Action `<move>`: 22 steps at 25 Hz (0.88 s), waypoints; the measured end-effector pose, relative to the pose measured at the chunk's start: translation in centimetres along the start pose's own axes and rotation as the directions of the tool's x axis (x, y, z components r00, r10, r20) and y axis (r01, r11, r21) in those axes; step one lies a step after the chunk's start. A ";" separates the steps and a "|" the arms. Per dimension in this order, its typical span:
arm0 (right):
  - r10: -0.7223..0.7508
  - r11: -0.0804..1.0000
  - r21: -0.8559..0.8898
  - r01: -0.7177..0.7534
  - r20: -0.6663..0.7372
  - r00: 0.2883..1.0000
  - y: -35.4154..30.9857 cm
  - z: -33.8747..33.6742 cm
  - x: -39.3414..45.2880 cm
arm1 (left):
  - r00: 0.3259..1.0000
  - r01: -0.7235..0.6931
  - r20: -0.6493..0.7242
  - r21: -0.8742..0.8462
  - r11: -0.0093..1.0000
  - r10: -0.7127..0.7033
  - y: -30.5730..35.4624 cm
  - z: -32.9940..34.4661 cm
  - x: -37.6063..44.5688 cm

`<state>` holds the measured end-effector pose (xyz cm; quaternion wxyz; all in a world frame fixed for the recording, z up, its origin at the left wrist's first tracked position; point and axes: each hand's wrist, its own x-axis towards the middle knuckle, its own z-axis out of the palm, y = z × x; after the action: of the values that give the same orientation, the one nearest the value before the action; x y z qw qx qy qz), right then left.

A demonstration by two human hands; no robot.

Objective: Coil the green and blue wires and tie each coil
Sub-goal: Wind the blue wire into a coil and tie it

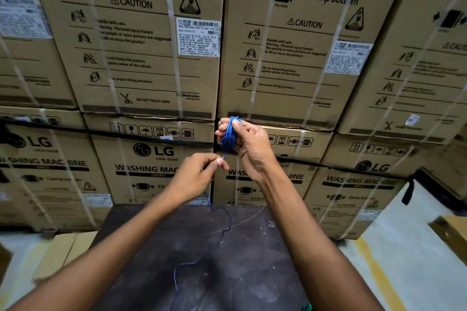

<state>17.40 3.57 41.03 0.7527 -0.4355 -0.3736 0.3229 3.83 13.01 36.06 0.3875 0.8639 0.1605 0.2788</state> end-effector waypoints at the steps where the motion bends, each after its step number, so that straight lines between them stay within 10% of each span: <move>1: -0.040 0.996 -0.079 0.038 -0.028 0.999 0.5 -0.1 0.1 | 1.000 -0.016 0.000 0.093 0.996 0.016 0.5 -0.3 -0.4; 8: -0.213 0.861 -0.472 0.190 0.005 0.977 1.0 -0.2 -0.2 | 0.996 -0.077 0.069 0.281 0.957 0.060 4.5 -4.7 -1.0; 13: -0.014 0.759 -0.631 0.159 0.228 0.974 -0.5 0.3 -1.5 | 0.988 -0.143 0.086 0.193 0.971 0.128 5.4 -8.7 2.7; 22: 0.192 0.961 -0.262 -0.090 0.396 0.898 -2.6 0.0 -3.1 | 0.984 -0.115 0.098 -0.289 0.950 0.148 3.5 -8.4 5.8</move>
<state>16.24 -0.06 42.49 0.5724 -0.4690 -0.5290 0.4155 3.54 18.41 45.36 0.4960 0.8237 0.0379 0.2722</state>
